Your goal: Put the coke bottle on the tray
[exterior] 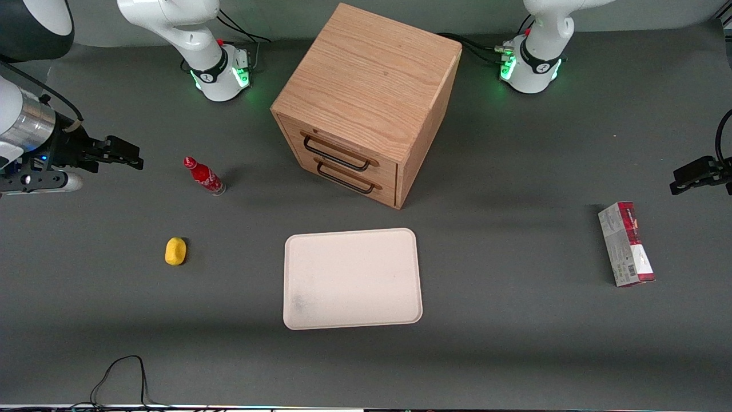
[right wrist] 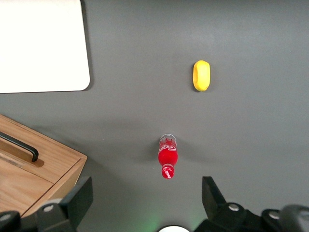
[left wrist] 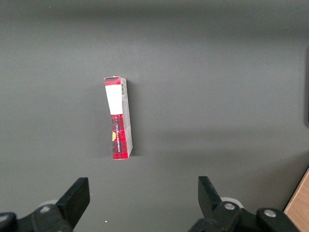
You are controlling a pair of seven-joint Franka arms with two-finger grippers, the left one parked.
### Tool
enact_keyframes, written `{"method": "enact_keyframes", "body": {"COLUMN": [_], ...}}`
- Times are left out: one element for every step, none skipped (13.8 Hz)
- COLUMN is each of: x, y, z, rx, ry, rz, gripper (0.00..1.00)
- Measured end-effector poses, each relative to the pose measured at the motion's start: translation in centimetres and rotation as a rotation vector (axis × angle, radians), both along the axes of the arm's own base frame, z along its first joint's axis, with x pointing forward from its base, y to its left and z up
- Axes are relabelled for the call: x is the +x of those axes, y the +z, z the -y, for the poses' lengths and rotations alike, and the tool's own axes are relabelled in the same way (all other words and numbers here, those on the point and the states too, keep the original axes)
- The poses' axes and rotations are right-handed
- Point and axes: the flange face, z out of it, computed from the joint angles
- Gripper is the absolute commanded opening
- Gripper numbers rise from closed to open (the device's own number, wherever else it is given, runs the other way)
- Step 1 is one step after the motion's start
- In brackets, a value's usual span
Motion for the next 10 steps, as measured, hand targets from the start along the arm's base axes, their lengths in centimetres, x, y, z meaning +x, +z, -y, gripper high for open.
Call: {"method": "enact_keyframes", "body": {"x": [0.0, 0.0, 0.1, 0.1, 0.1, 0.1, 0.1, 0.2, 0.2, 0.2], "y": [0.0, 0.1, 0.2, 0.3, 0.5, 0.8, 1.0, 1.2, 1.2, 1.2], "z": [0.1, 0.2, 0.2, 0.2, 0.1, 0.0, -0.1, -0.2, -0.2, -0.2], "rx": [-0.001, -0.002, -0.002, -0.002, -0.002, -0.001, -0.001, -0.001, -0.001, -0.001], "ry": [-0.009, -0.022, -0.026, -0.026, -0.025, -0.024, -0.023, -0.022, -0.022, -0.023], "rz": [0.001, 0.003, 0.005, 0.007, 0.011, 0.018, 0.023, 0.026, 0.027, 0.027], "gripper": [1.0, 1.0, 1.0, 1.0, 1.0, 1.0, 1.0, 1.0, 1.0, 1.0]}}
